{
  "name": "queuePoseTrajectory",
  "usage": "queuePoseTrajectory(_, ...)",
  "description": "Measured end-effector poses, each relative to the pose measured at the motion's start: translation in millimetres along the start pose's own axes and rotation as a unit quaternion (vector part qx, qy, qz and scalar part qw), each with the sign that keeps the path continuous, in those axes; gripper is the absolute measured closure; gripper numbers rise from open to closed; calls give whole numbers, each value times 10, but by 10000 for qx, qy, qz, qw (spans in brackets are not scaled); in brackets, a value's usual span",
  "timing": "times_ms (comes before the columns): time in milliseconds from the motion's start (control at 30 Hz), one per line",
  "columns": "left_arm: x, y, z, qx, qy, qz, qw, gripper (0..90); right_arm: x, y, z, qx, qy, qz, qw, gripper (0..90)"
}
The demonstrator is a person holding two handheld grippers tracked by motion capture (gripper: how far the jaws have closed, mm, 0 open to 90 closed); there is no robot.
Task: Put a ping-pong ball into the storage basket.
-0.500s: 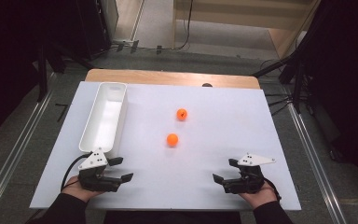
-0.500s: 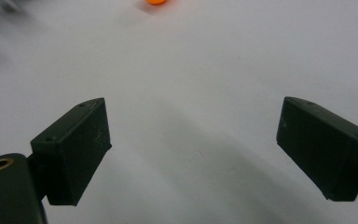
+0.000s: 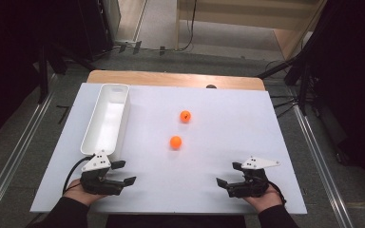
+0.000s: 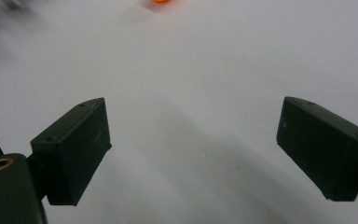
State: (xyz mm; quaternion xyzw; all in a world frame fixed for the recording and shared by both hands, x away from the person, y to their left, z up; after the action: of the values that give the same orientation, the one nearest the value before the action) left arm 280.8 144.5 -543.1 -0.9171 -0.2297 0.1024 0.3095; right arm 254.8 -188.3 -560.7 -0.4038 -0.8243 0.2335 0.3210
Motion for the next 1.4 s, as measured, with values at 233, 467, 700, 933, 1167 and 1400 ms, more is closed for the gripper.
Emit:
queuePoseTrajectory(233, 4, 6, -2, 27, -34, -5, 10000, 246, -8, 3, 8, 28, -10, 8, 10000, 84)
queuePoseTrajectory(467, 0, 16, -3, 81, 7, 42, 10000, 210, -13, 8, 16, 53, -59, 35, 10000, 84)
queuePoseTrajectory(700, 6, 16, -13, 60, -89, 40, 9999, 210, -14, 10, 22, 69, -72, 37, 9999, 84)
queuePoseTrajectory(933, 3, 15, -21, 67, -124, 30, 9999, 210, -6, 10, 28, 92, -61, 31, 9999, 84)
queuePoseTrajectory(1167, -16, 11, -38, 20, -191, 96, 9998, 213, -10, 17, 30, 96, -118, 36, 9999, 84)
queuePoseTrajectory(1400, -32, -12, -89, -59, -265, 113, 9996, 214, -8, 17, 32, 109, -122, 22, 9999, 84)
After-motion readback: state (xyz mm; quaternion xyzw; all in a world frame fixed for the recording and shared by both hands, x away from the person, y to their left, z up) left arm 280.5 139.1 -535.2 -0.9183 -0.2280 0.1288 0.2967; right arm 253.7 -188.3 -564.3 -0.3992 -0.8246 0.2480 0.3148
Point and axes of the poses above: each handheld gripper's, and its own axes: y roughly forward along the jaws, z roughly out of its underside, x roughly to its left, the point moved 10 cm from there along y, roughly forward along the jaws, and after that the axes turned 9 degrees about y, right-handed, at the moved point
